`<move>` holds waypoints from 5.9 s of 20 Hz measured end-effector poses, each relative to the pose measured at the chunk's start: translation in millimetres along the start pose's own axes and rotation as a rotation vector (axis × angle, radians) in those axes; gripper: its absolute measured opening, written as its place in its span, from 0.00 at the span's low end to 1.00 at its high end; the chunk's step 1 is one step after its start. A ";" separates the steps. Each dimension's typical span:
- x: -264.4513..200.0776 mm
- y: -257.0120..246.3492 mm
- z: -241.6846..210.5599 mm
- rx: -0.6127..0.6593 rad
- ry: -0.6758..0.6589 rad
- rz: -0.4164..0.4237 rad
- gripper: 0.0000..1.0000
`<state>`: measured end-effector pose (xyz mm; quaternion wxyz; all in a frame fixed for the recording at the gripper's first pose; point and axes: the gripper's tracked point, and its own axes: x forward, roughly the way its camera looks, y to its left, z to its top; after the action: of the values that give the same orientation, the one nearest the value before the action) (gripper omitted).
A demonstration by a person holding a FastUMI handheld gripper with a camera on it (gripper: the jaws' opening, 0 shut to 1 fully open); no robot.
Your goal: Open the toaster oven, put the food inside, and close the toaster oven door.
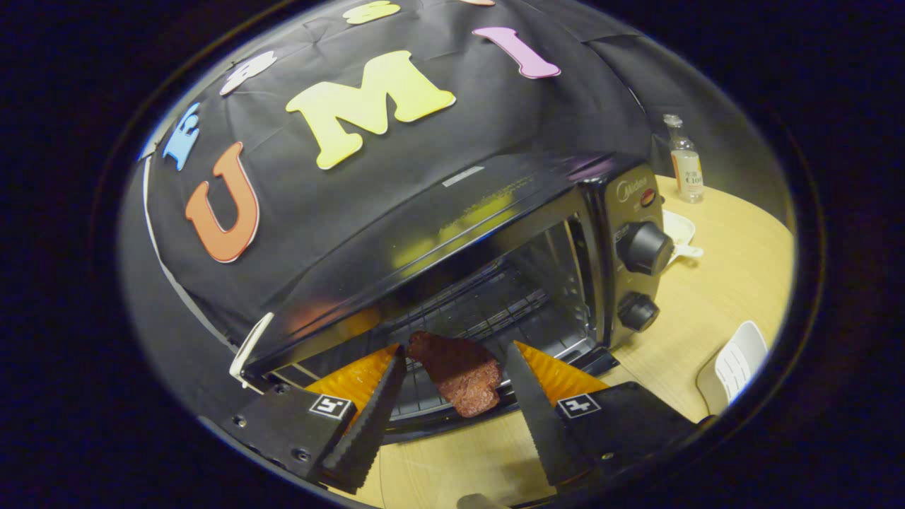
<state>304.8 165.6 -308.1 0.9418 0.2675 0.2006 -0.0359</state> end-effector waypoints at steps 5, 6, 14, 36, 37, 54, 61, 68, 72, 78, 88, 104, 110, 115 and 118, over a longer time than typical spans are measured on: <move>-51.6 -4.0 6.4 -0.088 0.015 0.011 0.91; -63.5 -6.2 8.7 -0.131 0.013 0.010 0.93; -156.9 -14.2 10.1 -0.357 0.000 0.035 0.95; -163.1 -85.8 -156.7 -0.473 0.229 -0.023 0.98; -153.2 -85.7 -161.5 -0.461 0.241 -0.028 0.97; -130.5 -76.2 -148.6 -0.455 0.282 -0.034 0.98; -137.2 -45.3 -95.8 -0.460 0.207 0.004 0.98; -124.6 -11.4 -39.2 -0.496 0.130 0.013 0.98; -106.8 7.9 -14.1 -0.526 0.100 0.026 0.98; -87.3 25.5 5.7 -0.514 0.079 0.054 0.98; -124.4 20.1 26.8 -0.511 0.026 0.054 0.98; -408.0 -20.1 235.8 -0.510 -0.445 0.018 0.98; -446.4 -37.2 263.6 -0.531 -0.472 0.021 0.98; -450.8 -43.1 278.8 -0.533 -0.478 0.030 0.98; -450.2 -49.9 281.1 -0.524 -0.464 0.032 0.98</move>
<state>-16.0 -40.6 64.5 0.9994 0.0047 -0.0203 -0.0285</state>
